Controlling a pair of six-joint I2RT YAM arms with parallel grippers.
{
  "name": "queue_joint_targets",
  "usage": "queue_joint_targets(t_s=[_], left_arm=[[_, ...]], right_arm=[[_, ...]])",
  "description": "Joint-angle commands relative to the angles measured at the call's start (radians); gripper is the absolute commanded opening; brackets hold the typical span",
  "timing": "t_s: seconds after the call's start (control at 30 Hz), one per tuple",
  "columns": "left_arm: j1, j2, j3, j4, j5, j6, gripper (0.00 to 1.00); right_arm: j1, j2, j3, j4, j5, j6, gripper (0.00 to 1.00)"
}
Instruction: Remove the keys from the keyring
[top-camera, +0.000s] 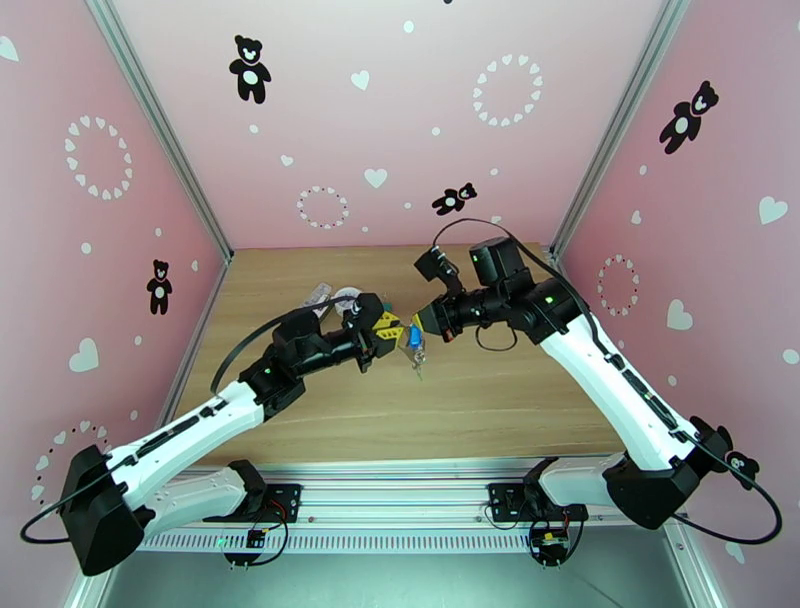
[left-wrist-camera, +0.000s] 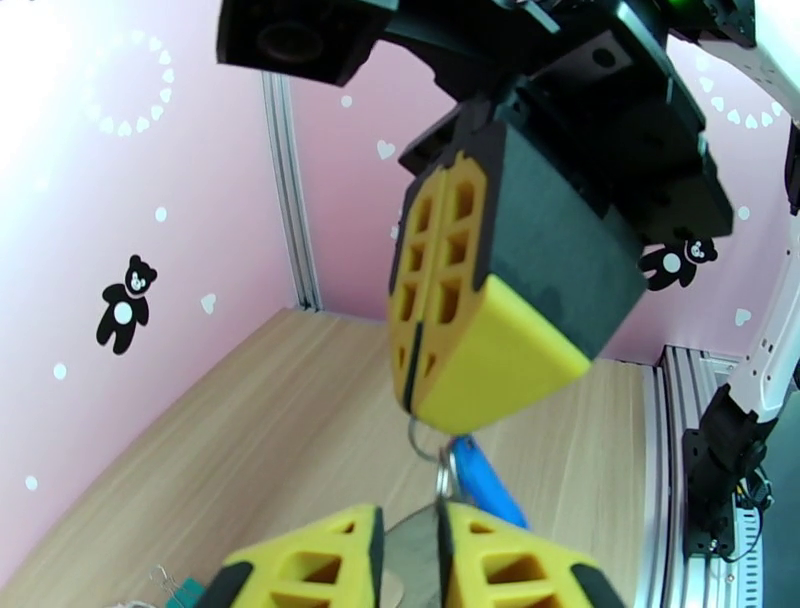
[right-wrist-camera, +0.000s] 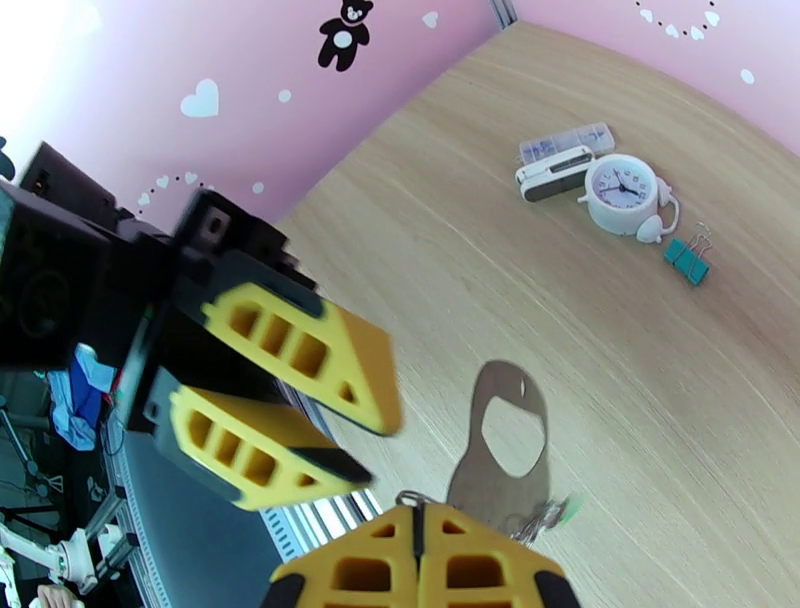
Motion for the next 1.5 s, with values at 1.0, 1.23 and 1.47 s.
queue_joint_targets(t_s=[1.0,1.23,1.47], left_arm=[[-0.076,0.090,0.007,0.015,-0.006,0.001,0.33],[-0.077,0.123,0.030,0.034,-0.049,-0.010,0.39],[-0.078,0.156,0.043,0.062,-0.099,0.002,0.38]], right_arm=[[0.005,-0.016,-0.062,0.031,-0.043,-0.383,0.00],[0.005,-0.005,-0.067,0.061,-0.047,-0.337,0.00],[0.005,-0.007,-0.085,0.079,-0.049,-0.315,0.00]])
